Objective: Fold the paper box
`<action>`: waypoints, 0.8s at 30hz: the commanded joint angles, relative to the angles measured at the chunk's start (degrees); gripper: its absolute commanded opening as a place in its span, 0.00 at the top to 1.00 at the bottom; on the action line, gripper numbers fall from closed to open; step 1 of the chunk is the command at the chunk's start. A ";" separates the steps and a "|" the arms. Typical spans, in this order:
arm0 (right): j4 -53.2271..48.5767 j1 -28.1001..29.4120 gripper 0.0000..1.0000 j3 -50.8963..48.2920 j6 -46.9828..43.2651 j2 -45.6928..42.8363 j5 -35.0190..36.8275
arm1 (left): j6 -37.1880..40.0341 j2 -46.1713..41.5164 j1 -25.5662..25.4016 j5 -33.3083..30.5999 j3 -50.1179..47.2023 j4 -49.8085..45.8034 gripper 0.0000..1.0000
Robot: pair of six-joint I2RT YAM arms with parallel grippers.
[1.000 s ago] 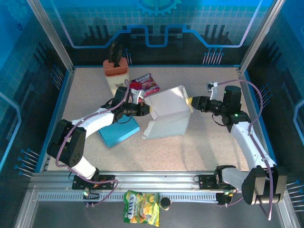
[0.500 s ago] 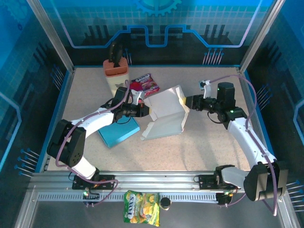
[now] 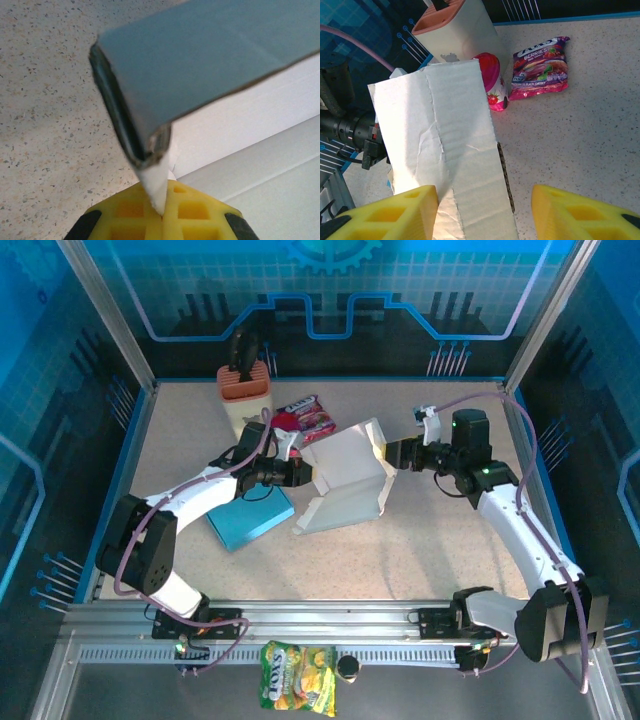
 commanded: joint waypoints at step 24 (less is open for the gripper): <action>0.38 0.53 0.50 -1.67 -0.27 -4.36 -0.29 | 0.66 -1.24 0.99 4.18 2.08 0.17 1.00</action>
